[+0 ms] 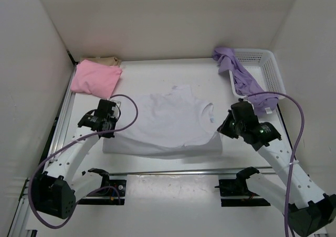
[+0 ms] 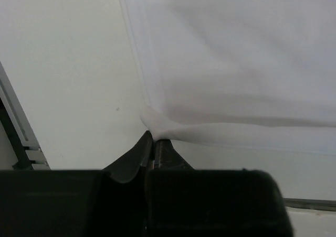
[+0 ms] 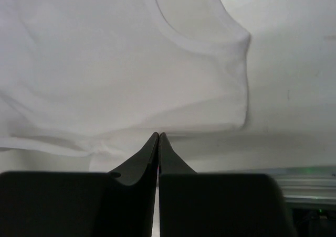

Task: Fold and stack the t-shirts
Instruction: Flatten out the tshirt

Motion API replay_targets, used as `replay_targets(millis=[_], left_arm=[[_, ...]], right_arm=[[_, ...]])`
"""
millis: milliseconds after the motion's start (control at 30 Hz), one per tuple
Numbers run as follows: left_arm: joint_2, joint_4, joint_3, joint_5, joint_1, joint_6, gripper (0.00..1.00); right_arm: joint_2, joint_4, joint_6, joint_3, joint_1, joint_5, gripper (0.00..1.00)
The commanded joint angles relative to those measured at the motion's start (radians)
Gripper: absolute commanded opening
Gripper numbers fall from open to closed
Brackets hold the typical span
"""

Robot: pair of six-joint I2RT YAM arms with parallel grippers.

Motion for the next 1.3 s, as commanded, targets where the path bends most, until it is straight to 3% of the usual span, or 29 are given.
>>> replay_targets(millis=[0, 67, 133, 167, 200, 233, 267, 300, 333, 400, 433, 500, 567, 667, 733, 967, 1100, 1267], left_arm=[[0.057, 0.007, 0.090, 0.046, 0.005, -0.001, 0.10], [0.173, 0.048, 0.155, 0.057, 0.005, -0.001, 0.10], [0.296, 0.062, 0.286, 0.071, 0.005, -0.001, 0.10], [0.363, 0.035, 0.509, 0.071, 0.005, -0.001, 0.10], [0.488, 0.001, 0.649, 0.088, 0.005, -0.001, 0.10], [0.547, -0.060, 0.795, 0.112, 0.005, -0.001, 0.10], [0.604, -0.074, 1.077, 0.113, 0.005, -0.001, 0.10], [0.706, -0.074, 1.209, 0.084, 0.005, -0.001, 0.10], [0.756, -0.057, 1.330, -0.002, 0.005, -0.001, 0.10], [0.851, 0.068, 1.579, -0.097, 0.005, -0.001, 0.10], [0.868, 0.128, 1.618, -0.167, 0.005, -0.001, 0.10], [0.890, 0.243, 1.702, -0.200, 0.005, -0.001, 0.10], [0.901, 0.243, 1.746, -0.200, 0.005, -0.001, 0.10], [0.844, 0.253, 1.669, -0.182, 0.005, -0.001, 0.10], [0.771, 0.253, 1.528, -0.168, 0.005, -0.001, 0.10], [0.555, 0.253, 1.047, -0.136, 0.005, -0.001, 0.10], [0.419, 0.253, 0.755, -0.107, -0.005, -0.001, 0.10], [0.237, 0.253, 0.319, -0.125, -0.078, -0.001, 0.10]], right_arm=[[0.084, 0.059, -0.104, 0.052, -0.051, 0.015, 0.00], [0.210, 0.137, -0.163, 0.081, -0.147, -0.067, 0.00], [0.349, 0.211, -0.177, 0.263, -0.230, -0.143, 0.00], [0.513, 0.211, -0.193, 0.378, -0.296, -0.174, 0.00], [0.595, 0.137, -0.193, 0.516, -0.321, -0.192, 0.00], [0.675, 0.101, -0.179, 0.838, -0.341, -0.227, 0.00], [0.823, 0.075, -0.179, 1.009, -0.355, -0.241, 0.00], [0.887, 0.063, -0.170, 1.171, -0.368, -0.250, 0.00], [0.947, 0.063, -0.170, 1.471, -0.368, -0.251, 0.00], [1.081, 0.114, -0.118, 1.694, -0.396, -0.264, 0.00], [1.092, 0.223, -0.092, 1.747, -0.408, -0.283, 0.00], [1.023, 0.356, -0.041, 1.668, -0.451, -0.297, 0.00], [0.895, 0.491, -0.029, 1.480, -0.471, -0.272, 0.00], [0.785, 0.491, -0.111, 1.354, -0.471, -0.258, 0.00], [0.718, 0.460, -0.162, 1.294, -0.471, -0.289, 0.00], [0.359, 0.423, -0.269, 0.688, -0.392, -0.231, 0.00], [0.126, 0.347, -0.254, 0.298, -0.315, -0.160, 0.00], [-0.169, 0.169, -0.161, 0.012, -0.204, -0.088, 0.00]])
